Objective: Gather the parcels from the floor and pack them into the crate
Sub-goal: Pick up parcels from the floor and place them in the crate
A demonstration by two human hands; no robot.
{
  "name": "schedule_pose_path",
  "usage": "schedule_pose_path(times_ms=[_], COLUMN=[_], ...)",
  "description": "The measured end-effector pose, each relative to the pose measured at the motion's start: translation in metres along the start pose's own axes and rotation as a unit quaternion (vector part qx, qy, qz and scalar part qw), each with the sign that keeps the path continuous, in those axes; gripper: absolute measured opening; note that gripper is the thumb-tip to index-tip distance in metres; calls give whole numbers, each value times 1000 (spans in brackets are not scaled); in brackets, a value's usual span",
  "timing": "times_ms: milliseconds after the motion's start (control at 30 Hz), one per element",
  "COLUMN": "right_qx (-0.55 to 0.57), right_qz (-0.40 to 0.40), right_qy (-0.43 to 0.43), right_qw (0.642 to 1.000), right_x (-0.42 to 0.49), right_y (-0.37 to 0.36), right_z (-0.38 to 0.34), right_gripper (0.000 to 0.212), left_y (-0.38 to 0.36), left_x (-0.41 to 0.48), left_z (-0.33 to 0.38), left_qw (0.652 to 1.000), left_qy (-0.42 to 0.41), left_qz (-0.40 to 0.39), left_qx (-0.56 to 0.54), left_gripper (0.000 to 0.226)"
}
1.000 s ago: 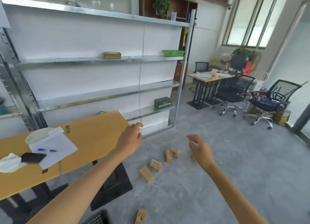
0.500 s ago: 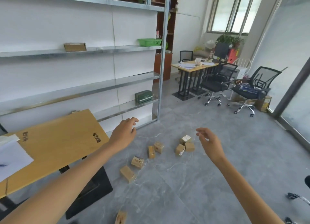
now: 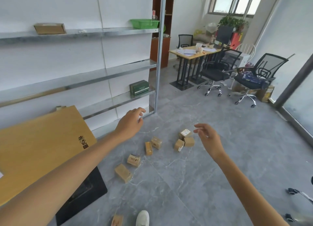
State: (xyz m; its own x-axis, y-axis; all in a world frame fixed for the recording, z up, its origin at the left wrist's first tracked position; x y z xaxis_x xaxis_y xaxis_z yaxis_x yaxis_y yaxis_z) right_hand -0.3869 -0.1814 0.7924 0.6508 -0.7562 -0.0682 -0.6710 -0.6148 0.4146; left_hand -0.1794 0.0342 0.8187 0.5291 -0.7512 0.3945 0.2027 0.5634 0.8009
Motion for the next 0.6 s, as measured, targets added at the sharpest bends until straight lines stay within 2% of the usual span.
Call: schedule_pose_path(times_ms=[167,333,600], right_qx=[-20,-28,-25], right_qz=[2,-32,-42], right_qy=[-10,-31,-90], right_qw=[1000,999,995], right_x=[81,160,255], right_y=[-35,-86,-128], right_z=[-12,-25,-7], right_gripper=[24,24,25], left_y=[-21,-37,-79], left_x=[61,119,202], left_z=[-53,-117,-183], left_qw=[999,997,993], left_qy=[15,44,60], left_qz=[-20,-40,-76], left_qx=[-27,-44,-65], left_gripper=[32,32,31])
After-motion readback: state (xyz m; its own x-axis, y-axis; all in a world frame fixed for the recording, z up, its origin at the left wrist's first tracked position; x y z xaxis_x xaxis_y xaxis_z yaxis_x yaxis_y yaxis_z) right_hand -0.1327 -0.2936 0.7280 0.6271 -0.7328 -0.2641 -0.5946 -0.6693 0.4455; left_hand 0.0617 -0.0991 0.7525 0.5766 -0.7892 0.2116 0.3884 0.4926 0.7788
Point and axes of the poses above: each hand's wrist, its own x-axis towards the middle knuckle, its own y-axis out of the back of the hand, z = x × y, the point moved 6 cm from there along x, towards the middle knuckle, and after that the axes turned 11 degrees about -y, right-handed, at the moved point
